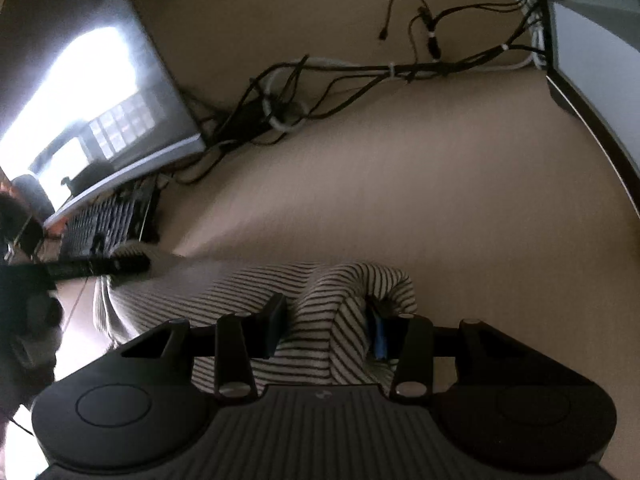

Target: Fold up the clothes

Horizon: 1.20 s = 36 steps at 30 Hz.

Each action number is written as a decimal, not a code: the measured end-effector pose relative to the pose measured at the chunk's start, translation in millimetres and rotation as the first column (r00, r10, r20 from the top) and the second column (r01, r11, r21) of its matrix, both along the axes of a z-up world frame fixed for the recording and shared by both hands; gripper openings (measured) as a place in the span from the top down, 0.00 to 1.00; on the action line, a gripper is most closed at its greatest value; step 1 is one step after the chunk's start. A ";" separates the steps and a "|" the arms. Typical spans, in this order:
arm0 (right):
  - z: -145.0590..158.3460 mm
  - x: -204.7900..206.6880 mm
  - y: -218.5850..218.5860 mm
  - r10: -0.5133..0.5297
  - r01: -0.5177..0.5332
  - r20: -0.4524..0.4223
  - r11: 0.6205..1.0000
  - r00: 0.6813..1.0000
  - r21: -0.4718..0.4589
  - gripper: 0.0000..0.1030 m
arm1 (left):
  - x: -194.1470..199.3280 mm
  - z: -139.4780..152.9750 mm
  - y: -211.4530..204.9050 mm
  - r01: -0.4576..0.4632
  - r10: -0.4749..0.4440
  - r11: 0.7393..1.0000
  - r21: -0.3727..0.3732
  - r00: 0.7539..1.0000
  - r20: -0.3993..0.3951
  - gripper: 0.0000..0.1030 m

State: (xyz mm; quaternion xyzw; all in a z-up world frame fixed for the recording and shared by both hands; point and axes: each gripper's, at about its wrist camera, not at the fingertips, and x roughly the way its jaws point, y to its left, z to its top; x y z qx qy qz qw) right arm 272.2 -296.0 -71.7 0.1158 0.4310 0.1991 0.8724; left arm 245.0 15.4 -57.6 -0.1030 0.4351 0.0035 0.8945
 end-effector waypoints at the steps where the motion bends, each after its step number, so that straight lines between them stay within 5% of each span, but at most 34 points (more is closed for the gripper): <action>1: 0.7 -3.6 2.5 0.006 -0.006 0.011 1.000 1.000 -0.016 0.59 | -5.8 4.9 4.3 0.000 0.000 0.999 -0.039 1.000 0.003 0.36; 5: 2.8 -3.9 10.8 0.011 -0.008 0.037 0.998 0.999 -0.068 0.59 | -18.9 7.3 5.1 0.025 -0.031 0.987 -0.157 0.999 -0.036 0.29; 9: 6.3 -7.7 13.5 0.000 0.004 0.037 0.996 0.999 -0.092 0.59 | -15.3 -6.7 -11.2 0.046 -0.050 0.996 -0.073 0.997 -0.053 0.31; 12: 13.0 -12.9 4.9 -0.035 0.036 0.014 0.997 0.999 -0.072 0.46 | -14.5 -10.4 -11.4 0.053 -0.054 0.998 -0.033 0.998 -0.034 0.35; 17: 26.5 -28.4 -9.2 -0.084 0.085 0.018 0.996 0.996 -0.038 0.42 | -11.8 -15.7 4.5 0.046 -0.047 0.998 -0.037 0.998 -0.043 0.34; 20: 53.1 -39.8 4.3 0.020 0.005 0.177 0.990 0.984 -0.143 0.41 | -12.9 -21.0 5.3 0.052 -0.054 0.998 -0.043 0.997 -0.056 0.32; 22: 69.8 -38.0 22.4 0.168 -0.118 0.238 0.970 0.956 -0.211 0.22 | -15.5 -22.5 5.0 0.053 -0.056 0.998 -0.039 0.997 -0.056 0.31; 24: 75.4 -29.8 43.6 0.312 -0.253 0.243 0.936 0.919 -0.244 0.15 | -16.5 -24.0 7.0 0.042 -0.045 0.998 -0.051 0.997 -0.062 0.29; 29: 47.5 9.8 104.3 0.555 -0.503 0.135 0.814 0.821 -0.292 0.15 | -20.0 -24.8 9.2 0.017 -0.021 0.998 -0.055 0.997 -0.077 0.25; 36: -0.7 82.9 147.3 0.649 -0.647 -0.035 0.751 0.760 -0.133 0.13 | -23.4 -23.7 16.9 -0.028 0.021 0.997 -0.075 0.996 -0.092 0.23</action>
